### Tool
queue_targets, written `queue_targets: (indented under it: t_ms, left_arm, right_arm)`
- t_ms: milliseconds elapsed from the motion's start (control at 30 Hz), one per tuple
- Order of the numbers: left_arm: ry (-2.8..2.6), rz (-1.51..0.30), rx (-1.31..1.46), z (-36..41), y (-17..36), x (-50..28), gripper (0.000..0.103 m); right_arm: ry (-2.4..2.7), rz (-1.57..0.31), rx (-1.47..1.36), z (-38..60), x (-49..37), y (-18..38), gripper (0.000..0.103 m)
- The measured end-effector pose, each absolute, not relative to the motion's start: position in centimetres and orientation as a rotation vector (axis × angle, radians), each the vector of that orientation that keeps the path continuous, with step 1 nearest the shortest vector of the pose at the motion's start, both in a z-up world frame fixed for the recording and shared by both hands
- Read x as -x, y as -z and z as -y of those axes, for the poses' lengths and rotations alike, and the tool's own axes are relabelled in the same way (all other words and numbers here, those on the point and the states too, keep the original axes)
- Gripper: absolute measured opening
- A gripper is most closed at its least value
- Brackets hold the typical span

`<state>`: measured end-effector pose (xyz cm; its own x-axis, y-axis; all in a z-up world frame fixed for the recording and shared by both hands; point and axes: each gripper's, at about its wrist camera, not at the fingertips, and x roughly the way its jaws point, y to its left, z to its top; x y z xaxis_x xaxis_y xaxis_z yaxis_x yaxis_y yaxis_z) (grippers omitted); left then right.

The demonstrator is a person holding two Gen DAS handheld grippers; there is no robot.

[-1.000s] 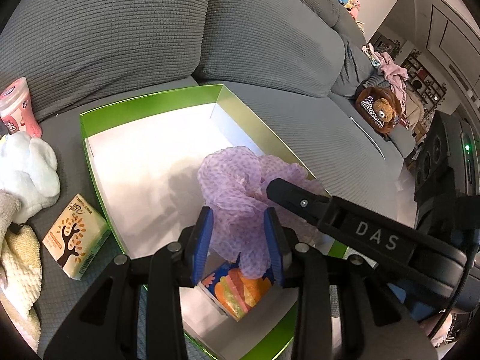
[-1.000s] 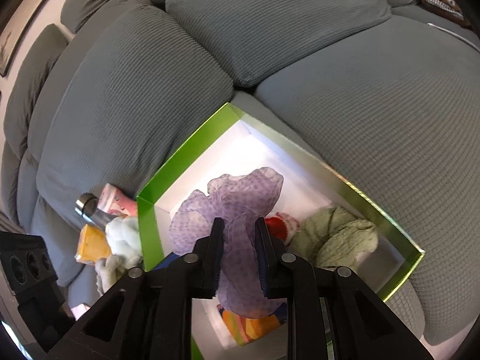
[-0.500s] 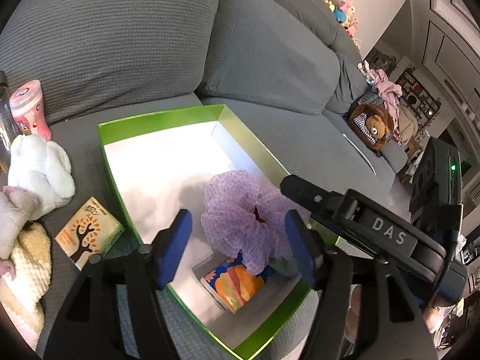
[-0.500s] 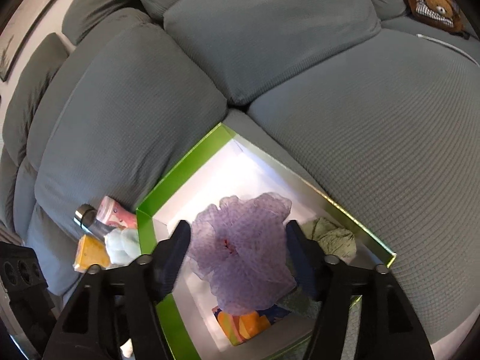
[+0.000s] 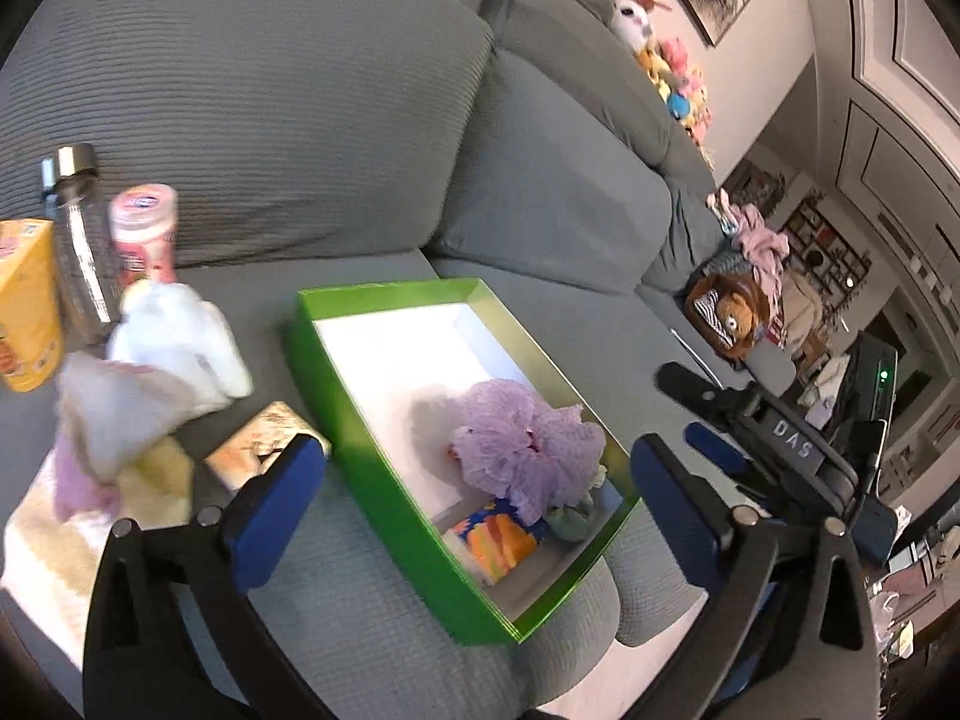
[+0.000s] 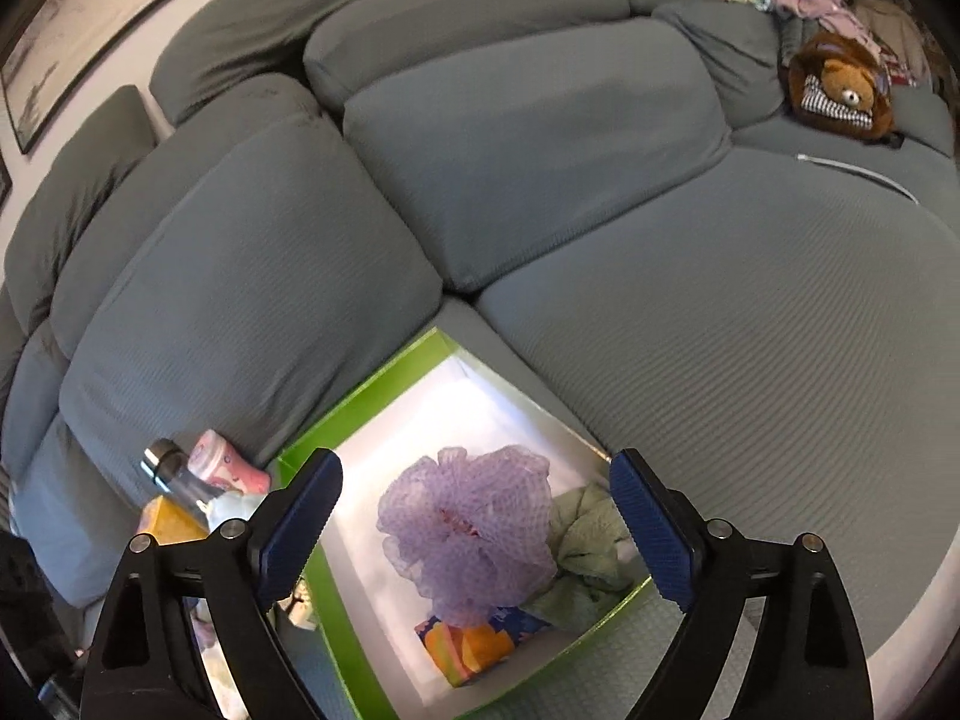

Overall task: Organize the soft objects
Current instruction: 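Return the right gripper to the pile of soft items, then lower the right gripper onto the grey and pink cloths and close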

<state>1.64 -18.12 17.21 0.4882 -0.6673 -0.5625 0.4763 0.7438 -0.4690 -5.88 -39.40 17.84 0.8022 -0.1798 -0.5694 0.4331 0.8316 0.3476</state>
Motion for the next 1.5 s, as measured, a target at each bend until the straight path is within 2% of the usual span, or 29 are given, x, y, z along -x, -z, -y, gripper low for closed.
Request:
queue_targets:
  t_ms: [300,567,833,1233,1267,1333,1367,1400,1433,1500]
  left_arm:
    - [0.511,-0.737,0.245,9.8,-17.2,0.3,0.102]
    - [0.313,-0.742,0.262,2.0,-13.6,0.9,0.102]
    - [0.173,-0.793,0.338,-3.0,-8.8,0.2,0.102]
    - [0.150,-0.850,0.397,-5.3,-7.8,-0.1,0.101]
    - [0.140,-0.850,0.392,-5.4,-7.8,-0.1,0.101]
    - [0.134,-0.857,0.395,-5.5,-7.7,-0.1,0.101]
    - [0.141,-0.862,0.405,-5.5,-7.7,-0.1,0.101]
    - [0.149,-0.865,0.415,-5.6,-7.6,-0.1,0.101]
    - [0.151,-0.867,0.420,-5.5,-7.6,-0.2,0.101]
    - [0.150,-0.871,0.426,-5.5,-7.7,-0.2,0.101]
  right_arm:
    - [0.261,-0.498,-0.427,36.1,6.3,-19.9,0.092]
    - [0.110,-0.561,-0.348,30.6,3.0,-19.7,0.092]
    - [-0.004,-0.710,-0.274,23.3,-2.0,-16.1,0.092]
    - [-0.095,-0.905,-0.135,13.5,-9.7,-7.7,0.091]
    - [-0.082,-0.913,-0.120,13.1,-10.1,-7.0,0.088]
    - [-0.065,-0.919,-0.101,12.7,-10.5,-6.1,0.072]
    - [-0.062,-0.912,-0.094,12.6,-10.5,-5.7,0.069]
    - [-0.055,-0.896,-0.085,12.5,-10.4,-5.6,0.060]
    - [-0.050,-0.870,-0.074,12.6,-10.1,-5.7,0.045]
    - [-0.073,-0.830,-0.089,12.8,-9.8,-6.0,0.028]
